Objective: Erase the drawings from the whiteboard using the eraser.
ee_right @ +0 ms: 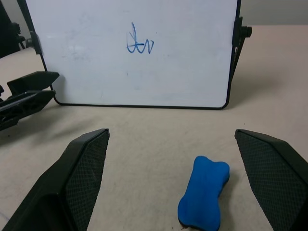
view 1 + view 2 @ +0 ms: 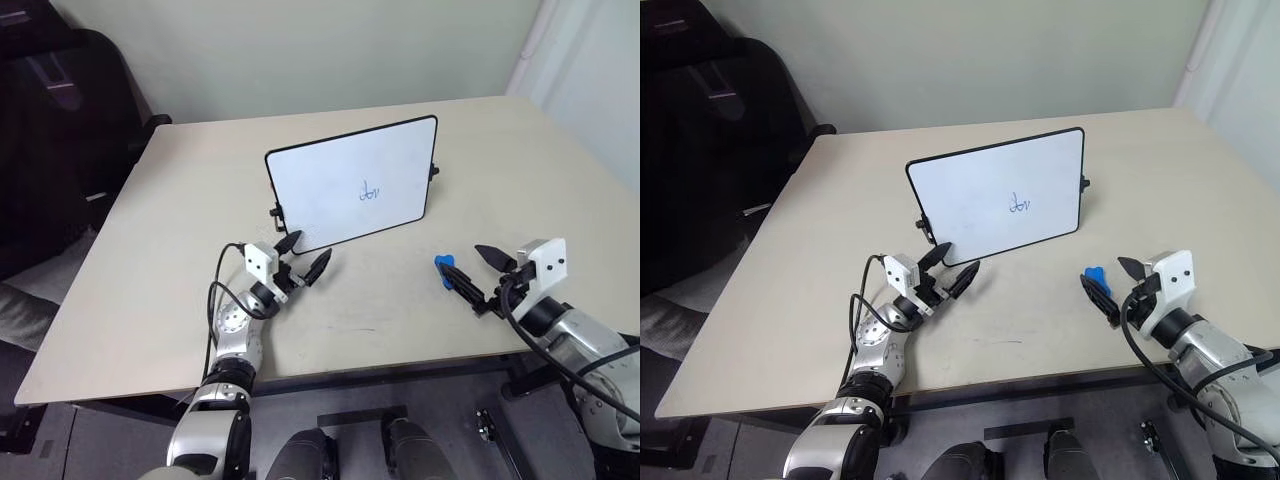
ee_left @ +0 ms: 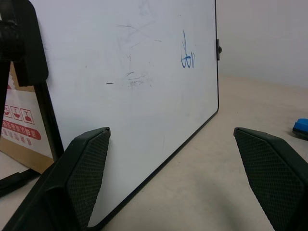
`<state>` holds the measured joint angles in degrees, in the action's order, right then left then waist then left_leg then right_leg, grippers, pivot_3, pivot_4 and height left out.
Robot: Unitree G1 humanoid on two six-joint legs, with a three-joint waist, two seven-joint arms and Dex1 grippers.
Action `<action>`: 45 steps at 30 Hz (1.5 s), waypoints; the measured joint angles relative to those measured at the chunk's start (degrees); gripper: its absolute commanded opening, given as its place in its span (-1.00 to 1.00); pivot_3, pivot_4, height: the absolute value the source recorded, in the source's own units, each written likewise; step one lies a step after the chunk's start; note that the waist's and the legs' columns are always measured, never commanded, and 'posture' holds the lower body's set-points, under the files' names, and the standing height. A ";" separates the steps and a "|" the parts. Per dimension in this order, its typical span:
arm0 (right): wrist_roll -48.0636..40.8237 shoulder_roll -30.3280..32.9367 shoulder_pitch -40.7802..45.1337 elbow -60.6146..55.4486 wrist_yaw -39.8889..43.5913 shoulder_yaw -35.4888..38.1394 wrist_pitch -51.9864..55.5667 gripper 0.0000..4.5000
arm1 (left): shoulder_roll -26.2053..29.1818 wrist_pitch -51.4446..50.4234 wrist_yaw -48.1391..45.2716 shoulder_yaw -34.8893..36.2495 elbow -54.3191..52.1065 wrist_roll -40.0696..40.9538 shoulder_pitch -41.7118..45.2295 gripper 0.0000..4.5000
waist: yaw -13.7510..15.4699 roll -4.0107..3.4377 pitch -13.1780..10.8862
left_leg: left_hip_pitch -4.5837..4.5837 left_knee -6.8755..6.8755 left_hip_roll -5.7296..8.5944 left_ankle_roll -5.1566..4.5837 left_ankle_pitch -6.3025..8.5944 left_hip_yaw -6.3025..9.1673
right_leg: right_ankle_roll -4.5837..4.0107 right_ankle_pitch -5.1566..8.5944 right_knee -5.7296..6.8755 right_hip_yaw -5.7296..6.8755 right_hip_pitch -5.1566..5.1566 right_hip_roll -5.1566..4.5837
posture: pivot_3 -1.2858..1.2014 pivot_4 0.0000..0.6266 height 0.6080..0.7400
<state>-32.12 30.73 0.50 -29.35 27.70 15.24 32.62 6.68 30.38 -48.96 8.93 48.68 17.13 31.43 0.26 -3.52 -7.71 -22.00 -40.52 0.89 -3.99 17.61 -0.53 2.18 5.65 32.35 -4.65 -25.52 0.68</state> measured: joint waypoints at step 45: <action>4.28 5.05 16.16 13.08 -7.19 -8.90 27.42 0.14 | -0.61 0.62 0.67 0.12 -5.98 -0.47 -3.03 1.00 | 0.05 -0.11 0.07 | -0.02 0.26 0.06 -0.09 0.00 0.00 | 0.21 -0.01 -0.21 -0.02 -0.04 -0.04 | 0.03 -0.52 0.79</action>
<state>-27.84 35.78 16.66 -16.27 20.51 6.34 60.04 6.07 31.00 -48.29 9.04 42.70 16.66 28.40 0.31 -3.62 -7.64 -22.02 -40.26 0.95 -4.08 17.61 -0.53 2.40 5.64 32.14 -4.67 -25.56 0.64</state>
